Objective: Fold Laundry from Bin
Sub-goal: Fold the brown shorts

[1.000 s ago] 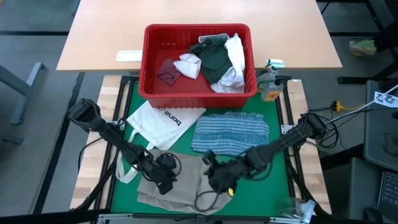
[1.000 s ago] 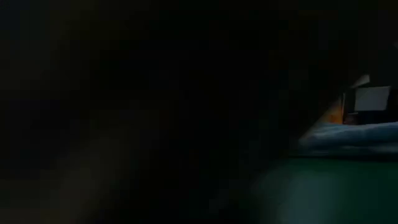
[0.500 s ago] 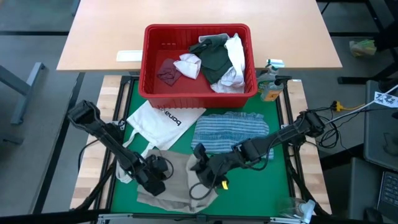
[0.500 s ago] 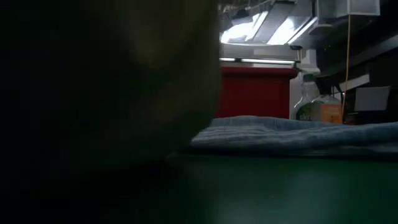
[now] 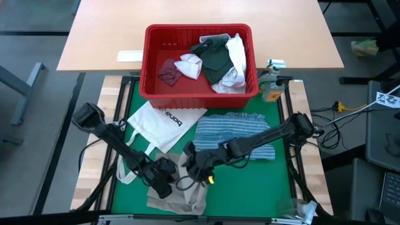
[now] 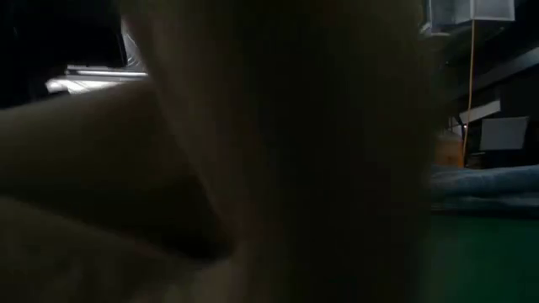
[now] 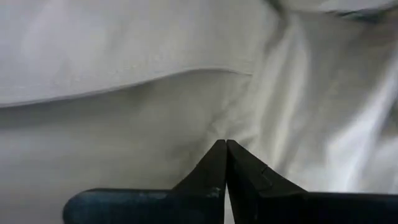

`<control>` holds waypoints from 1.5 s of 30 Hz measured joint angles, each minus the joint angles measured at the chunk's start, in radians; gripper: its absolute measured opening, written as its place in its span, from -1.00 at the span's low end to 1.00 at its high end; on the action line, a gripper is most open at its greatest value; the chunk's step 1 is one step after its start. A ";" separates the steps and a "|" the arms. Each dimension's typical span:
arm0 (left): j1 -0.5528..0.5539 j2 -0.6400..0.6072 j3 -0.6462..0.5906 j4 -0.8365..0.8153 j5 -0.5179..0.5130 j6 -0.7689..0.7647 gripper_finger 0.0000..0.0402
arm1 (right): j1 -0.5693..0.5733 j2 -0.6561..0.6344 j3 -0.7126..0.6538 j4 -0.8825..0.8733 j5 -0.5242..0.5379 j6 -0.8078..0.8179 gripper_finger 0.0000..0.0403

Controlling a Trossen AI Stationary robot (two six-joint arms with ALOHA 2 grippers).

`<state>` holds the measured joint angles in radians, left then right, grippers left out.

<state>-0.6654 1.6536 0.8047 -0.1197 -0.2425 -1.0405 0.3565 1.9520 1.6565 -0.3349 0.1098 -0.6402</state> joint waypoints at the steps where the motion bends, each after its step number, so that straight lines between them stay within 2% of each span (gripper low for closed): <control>1: -0.005 -0.019 0.000 -0.009 0.002 0.000 -0.99 | 0.000 0.008 0.000 0.000 0.003 0.000 -0.91; 7: -0.053 -0.150 0.000 -0.087 0.003 0.023 -0.99 | -0.005 0.036 0.000 0.036 0.006 0.000 -0.90; 20: -0.154 -0.436 0.001 -0.115 -0.001 0.025 -0.99 | -0.040 0.124 -0.001 0.197 0.011 -0.004 -0.88; 26: -0.164 -0.466 0.001 -0.108 -0.014 0.030 -0.99 | -0.058 0.172 0.000 0.311 0.012 -0.006 -0.87; 35: -0.164 -0.462 0.001 -0.113 -0.035 0.030 -0.99 | -0.063 0.214 0.000 0.344 0.019 0.002 -0.86; 38: -0.164 -0.462 0.001 -0.113 -0.037 0.030 -0.99 | -0.063 0.226 -0.001 0.353 0.024 0.002 -0.77; 45: -0.164 -0.462 0.001 -0.112 -0.069 0.031 -0.99 | -0.063 0.230 -0.001 0.374 0.047 0.003 -0.31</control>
<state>-0.8299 1.1919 0.8059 -0.2321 -0.3115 -1.0096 0.2935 2.1818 1.6558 0.0388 0.1568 -0.6376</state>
